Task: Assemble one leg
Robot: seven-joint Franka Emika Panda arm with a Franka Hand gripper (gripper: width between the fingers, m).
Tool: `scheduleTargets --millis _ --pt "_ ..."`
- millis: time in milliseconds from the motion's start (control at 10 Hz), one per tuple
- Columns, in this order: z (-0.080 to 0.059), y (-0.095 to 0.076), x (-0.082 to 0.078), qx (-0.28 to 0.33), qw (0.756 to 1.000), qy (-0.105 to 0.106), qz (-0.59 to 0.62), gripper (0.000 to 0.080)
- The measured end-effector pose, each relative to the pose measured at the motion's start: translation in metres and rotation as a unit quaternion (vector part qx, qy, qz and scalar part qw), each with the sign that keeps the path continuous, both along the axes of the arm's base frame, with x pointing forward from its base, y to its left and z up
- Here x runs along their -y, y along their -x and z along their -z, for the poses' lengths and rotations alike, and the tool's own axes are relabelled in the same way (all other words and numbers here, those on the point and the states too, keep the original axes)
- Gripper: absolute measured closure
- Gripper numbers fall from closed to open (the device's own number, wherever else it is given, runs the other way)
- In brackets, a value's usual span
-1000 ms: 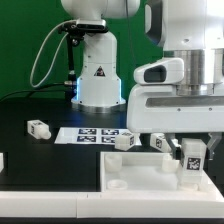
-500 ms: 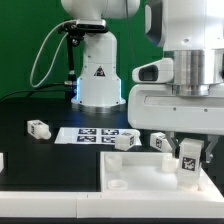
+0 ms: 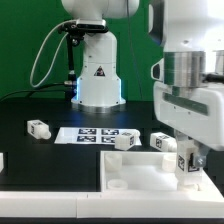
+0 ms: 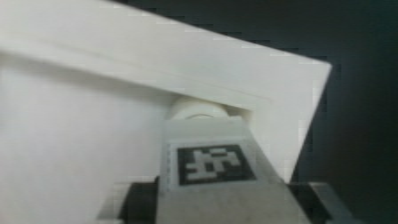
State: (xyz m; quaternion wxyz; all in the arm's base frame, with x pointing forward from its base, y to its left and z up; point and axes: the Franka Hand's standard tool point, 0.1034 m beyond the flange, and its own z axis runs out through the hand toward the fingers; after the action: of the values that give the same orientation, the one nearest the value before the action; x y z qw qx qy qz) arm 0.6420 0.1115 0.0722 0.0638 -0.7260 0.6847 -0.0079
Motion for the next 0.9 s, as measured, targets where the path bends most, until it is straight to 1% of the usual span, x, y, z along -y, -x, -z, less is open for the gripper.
scheduleTargets --millis 100,300,400,500,600,900 --pt "0.0000 -0.0001 -0.0013 0.000 1.000 0.000 0.000 0.0512" --pt "0.0000 -0.0005 -0.0006 0.005 0.999 0.006 -0.045 0.0512" --pt "-0.0020 -0.0008 0.0003 0.017 0.989 0.017 -0.146 0.0325" --pt "-0.0059 0.0014 -0.0015 0.027 0.967 0.027 -0.252 0.0209" --pt "-0.0088 0.0059 -0.0056 0.032 0.946 0.031 -0.322 0.0168" --pt "-0.0082 0.0073 -0.0033 0.043 0.907 0.044 -0.416 0.0153"
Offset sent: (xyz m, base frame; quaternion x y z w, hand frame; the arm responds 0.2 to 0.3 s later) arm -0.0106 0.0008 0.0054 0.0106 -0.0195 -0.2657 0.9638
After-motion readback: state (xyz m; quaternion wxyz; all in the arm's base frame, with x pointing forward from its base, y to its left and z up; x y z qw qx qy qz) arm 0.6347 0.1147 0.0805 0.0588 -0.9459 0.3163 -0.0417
